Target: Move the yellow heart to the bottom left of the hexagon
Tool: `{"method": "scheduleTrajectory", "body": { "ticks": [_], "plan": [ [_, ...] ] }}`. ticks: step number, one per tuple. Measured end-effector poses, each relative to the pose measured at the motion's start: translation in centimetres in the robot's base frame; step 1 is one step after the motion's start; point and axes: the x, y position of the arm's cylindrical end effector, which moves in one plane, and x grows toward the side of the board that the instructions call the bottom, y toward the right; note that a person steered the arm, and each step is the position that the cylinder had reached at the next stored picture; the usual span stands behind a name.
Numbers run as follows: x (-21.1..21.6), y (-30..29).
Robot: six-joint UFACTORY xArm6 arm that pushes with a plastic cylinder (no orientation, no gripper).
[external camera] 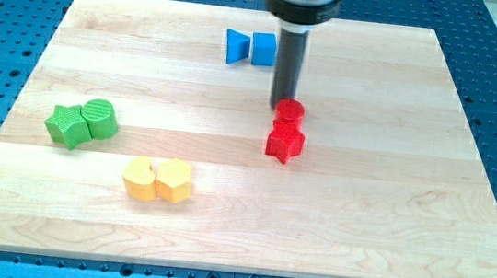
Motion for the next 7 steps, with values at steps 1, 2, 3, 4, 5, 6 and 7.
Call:
{"method": "scheduleTrajectory", "body": {
  "ticks": [1,2,3,4,5,6,7],
  "plan": [
    [-1.3,3.7],
    [-2.2,3.1],
    [2.1,-5.7],
    [4.1,-10.0],
    [9.2,-14.2],
    [10.1,-15.8],
    [10.2,-15.8]
  ]
}}
